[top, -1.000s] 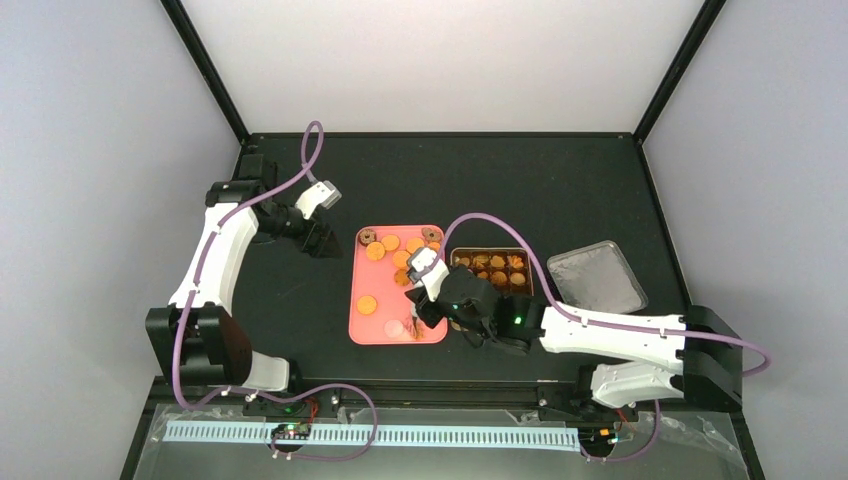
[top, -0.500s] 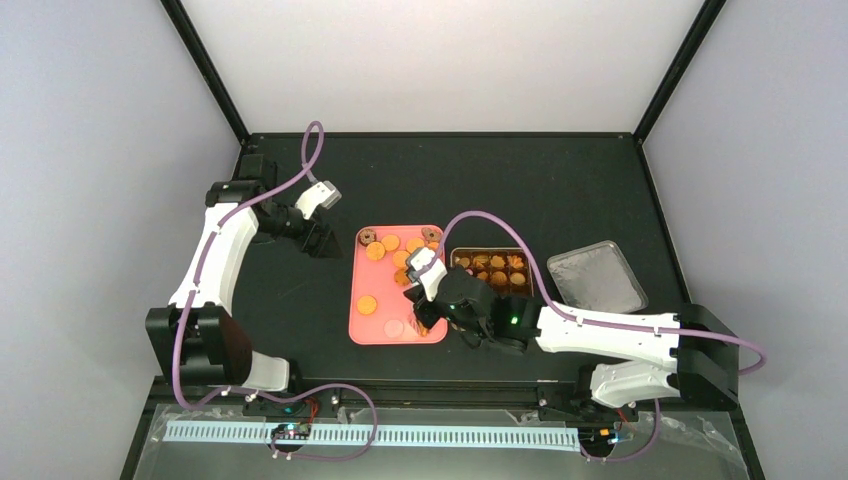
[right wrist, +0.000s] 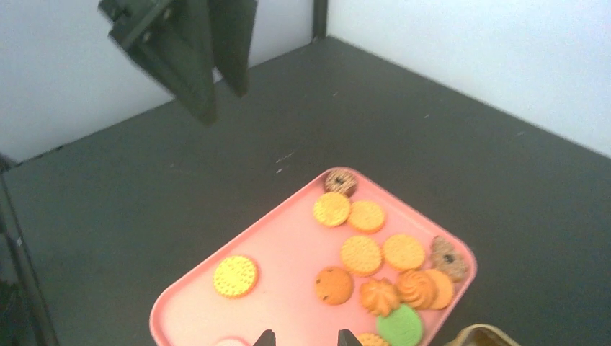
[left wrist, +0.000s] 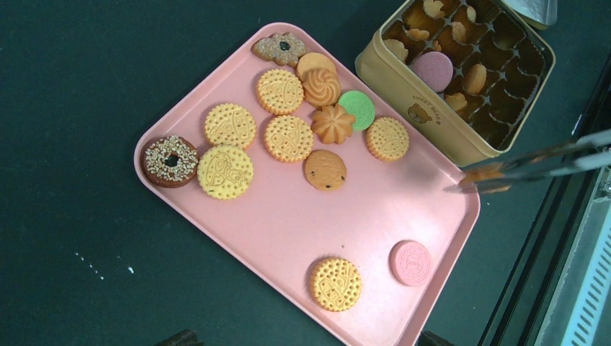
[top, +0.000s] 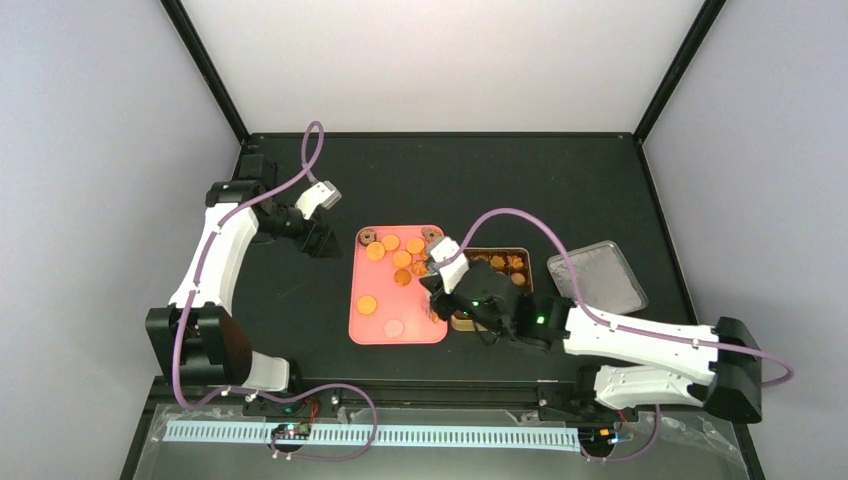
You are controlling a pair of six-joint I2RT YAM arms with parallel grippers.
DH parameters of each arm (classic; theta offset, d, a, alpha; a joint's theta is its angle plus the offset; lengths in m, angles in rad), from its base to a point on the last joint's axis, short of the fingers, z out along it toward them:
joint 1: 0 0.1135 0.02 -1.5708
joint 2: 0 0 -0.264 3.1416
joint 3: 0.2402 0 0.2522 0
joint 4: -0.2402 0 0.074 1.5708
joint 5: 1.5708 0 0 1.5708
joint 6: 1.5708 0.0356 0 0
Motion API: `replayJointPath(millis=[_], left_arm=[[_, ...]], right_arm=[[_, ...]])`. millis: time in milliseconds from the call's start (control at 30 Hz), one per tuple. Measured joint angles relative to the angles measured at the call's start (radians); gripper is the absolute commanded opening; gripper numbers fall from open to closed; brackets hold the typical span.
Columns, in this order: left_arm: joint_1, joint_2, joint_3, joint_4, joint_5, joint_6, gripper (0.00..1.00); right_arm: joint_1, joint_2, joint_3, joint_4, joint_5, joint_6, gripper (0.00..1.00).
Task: Pack the cookies
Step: Pick up the fake cookies from the plate, then place the fake cookies in the empty pocket of the box.
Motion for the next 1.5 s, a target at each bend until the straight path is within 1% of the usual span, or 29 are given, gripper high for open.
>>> replayJointPath(millis=[200,400,500,600,867,967,1500], left_arm=[[0.000,0.000,0.000,0.000,0.000,0.000,0.80],[0.000,0.000,0.000,0.000,0.007,0.000,0.80],[0.000,0.000,0.000,0.000,0.013,0.000,0.80],[0.000,0.000,0.000,0.000,0.016,0.000,0.80],[0.000,0.000,0.000,0.000,0.017,0.000,0.80],[0.000,0.000,0.000,0.000,0.017,0.000,0.80],[0.000,0.000,0.000,0.000,0.017,0.000,0.81]], right_arm=[[-0.063,-0.159,0.003,-0.065,0.060,-0.031,0.01],[-0.184,-0.340,-0.015,-0.191,0.138,-0.044,0.01],[-0.220,-0.379,-0.024,-0.255,0.175,-0.044,0.03],[-0.243,-0.383,-0.031,-0.299,0.193,-0.042,0.10],[-0.275,-0.359,-0.050,-0.338,0.201,-0.040,0.15],[-0.286,-0.354,-0.054,-0.334,0.200,-0.040,0.18],[-0.330,-0.324,-0.066,-0.256,0.138,-0.040,0.22]])
